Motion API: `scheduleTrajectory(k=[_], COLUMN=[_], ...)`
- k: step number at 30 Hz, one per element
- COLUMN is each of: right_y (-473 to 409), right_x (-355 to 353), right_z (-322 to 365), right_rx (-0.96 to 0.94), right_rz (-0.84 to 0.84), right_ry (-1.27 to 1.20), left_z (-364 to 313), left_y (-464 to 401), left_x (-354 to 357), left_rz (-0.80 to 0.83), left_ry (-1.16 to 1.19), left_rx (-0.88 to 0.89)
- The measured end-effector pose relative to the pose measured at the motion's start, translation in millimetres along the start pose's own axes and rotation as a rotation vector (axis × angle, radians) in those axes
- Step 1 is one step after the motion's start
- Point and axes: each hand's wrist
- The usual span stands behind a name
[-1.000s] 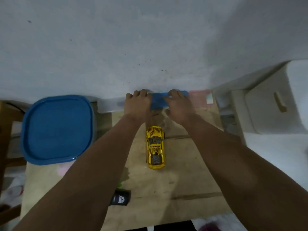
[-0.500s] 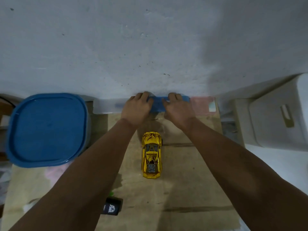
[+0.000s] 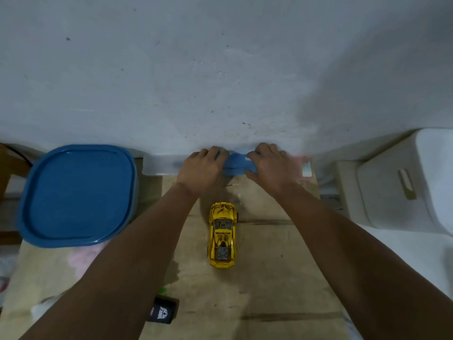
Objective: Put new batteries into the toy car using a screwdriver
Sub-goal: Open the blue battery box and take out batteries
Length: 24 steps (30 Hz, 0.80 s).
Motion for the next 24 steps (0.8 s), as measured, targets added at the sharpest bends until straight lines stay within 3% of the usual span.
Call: scheduleTrajectory(k=[9, 14, 20, 24], right_y=[1, -3, 2, 1], right_x=[-2, 9, 38, 50], right_z=[0, 3, 7, 18], right_rx=[0.124, 0.189, -0.024, 0.072], right_rz=[-0.112, -0.162, -0.116, -0.008], right_ry=[-0.273, -0.459, -0.314, -0.150], left_z=[1, 4, 6, 9], left_y=[-3, -9, -8, -7], left_x=[-5, -9, -14, -8], left_rz=[-0.072, -0.021, -0.001, -0.035], left_ry=[0.018, 0.056, 0.098, 0.132], left_rx=[-0.008, -0.049, -0.063, -0.038])
Point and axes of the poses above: each hand's wrist, its own y-axis away from the middle knuckle, its own x-axis out of the palm, z = x × y, and after that the axes turned 1 degree about -x, right-handed
